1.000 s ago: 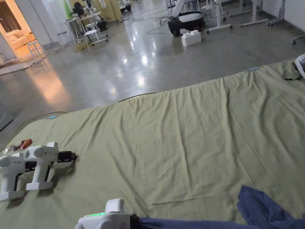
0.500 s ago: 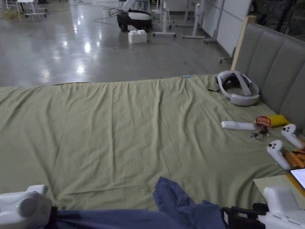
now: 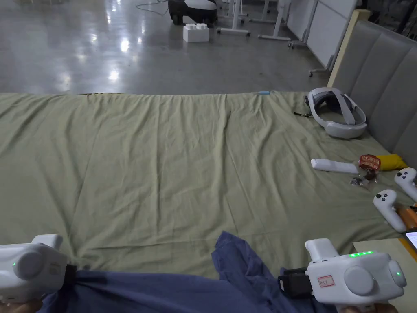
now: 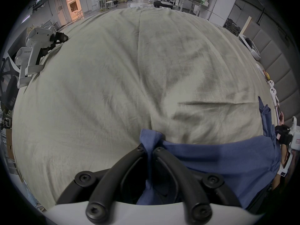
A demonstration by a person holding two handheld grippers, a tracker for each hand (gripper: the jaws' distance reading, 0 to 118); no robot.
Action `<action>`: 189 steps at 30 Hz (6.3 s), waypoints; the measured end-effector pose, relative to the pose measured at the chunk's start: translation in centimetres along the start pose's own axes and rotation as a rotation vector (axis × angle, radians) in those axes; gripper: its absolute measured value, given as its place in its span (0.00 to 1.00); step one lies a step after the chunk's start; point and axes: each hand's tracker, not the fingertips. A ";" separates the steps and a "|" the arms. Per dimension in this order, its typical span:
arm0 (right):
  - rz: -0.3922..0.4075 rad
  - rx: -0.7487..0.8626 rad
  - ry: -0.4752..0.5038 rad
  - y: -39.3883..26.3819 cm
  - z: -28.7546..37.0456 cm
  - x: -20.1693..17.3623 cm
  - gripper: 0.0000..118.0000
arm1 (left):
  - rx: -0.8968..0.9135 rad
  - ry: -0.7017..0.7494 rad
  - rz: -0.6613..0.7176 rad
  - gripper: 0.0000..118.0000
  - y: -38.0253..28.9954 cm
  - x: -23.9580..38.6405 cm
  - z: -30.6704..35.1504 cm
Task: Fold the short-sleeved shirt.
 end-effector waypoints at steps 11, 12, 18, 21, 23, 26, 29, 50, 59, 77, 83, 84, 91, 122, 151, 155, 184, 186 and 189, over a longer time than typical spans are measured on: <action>-0.058 0.123 0.064 -0.5 4.2 -0.1 0.12 | 0.125 -0.015 -0.024 0.05 -1.2 -0.3 2.8; -0.065 0.160 0.070 -0.5 5.6 -0.1 0.12 | 0.174 -0.042 0.009 0.05 -1.6 -0.7 4.6; -0.080 0.432 0.040 -0.4 14.8 -0.9 0.10 | 0.498 -0.162 0.079 0.05 -4.8 -3.7 20.3; -0.086 0.528 0.045 0.1 19.2 -1.4 0.09 | 0.643 -0.164 0.080 0.05 -5.8 -4.6 28.3; -0.069 0.607 0.035 0.7 22.0 -2.3 0.09 | 0.726 -0.141 0.065 0.05 -6.2 -4.9 33.0; -0.085 0.691 0.046 2.3 26.0 -2.9 0.09 | 0.846 -0.138 0.057 0.05 -6.8 -5.1 39.1; -0.067 0.771 -0.007 4.0 29.9 -3.5 0.09 | 0.964 -0.089 0.023 0.05 -7.4 -4.9 44.5; -0.013 0.979 -0.191 15.8 42.6 -5.9 0.06 | 1.192 0.048 0.120 0.05 0.1 -6.1 53.6; -0.045 0.969 -0.166 17.6 39.4 -5.9 0.06 | 1.149 0.082 0.089 0.05 2.1 -6.1 51.5; -0.015 1.052 -0.253 28.7 43.2 -6.8 0.06 | 1.142 0.133 0.136 0.05 11.9 -6.5 51.3; -0.029 1.068 -0.282 30.3 43.1 -6.5 0.06 | 1.118 0.131 0.176 0.05 12.2 -6.6 51.0; -0.038 1.093 -0.306 30.4 43.2 -6.4 0.06 | 1.107 0.148 0.179 0.05 12.2 -6.7 51.0; -0.029 1.133 -0.329 36.0 40.9 -8.0 0.05 | 1.101 0.172 0.185 0.05 20.0 -5.3 46.3; -0.136 0.691 -0.141 13.4 13.8 -2.7 0.05 | 0.572 -0.028 0.229 0.05 2.1 -6.0 15.8; -0.360 0.319 -0.060 -19.8 13.1 0.1 0.85 | 0.464 -0.027 0.235 0.78 -27.3 -8.9 18.4; -0.351 0.426 -0.070 -20.0 16.2 -0.4 0.85 | 0.593 0.024 0.198 0.78 -27.2 -7.8 22.5; 0.155 1.021 -0.168 -14.1 32.4 -16.4 0.02 | 1.195 0.160 -0.119 0.01 -26.2 6.8 40.4; 0.149 1.019 -0.160 -13.9 32.3 -16.3 0.02 | 1.182 0.155 -0.119 0.01 -25.8 6.3 40.8; 0.149 1.021 -0.160 -13.8 32.1 -16.2 0.02 | 1.159 0.151 -0.105 0.01 -25.7 6.0 40.4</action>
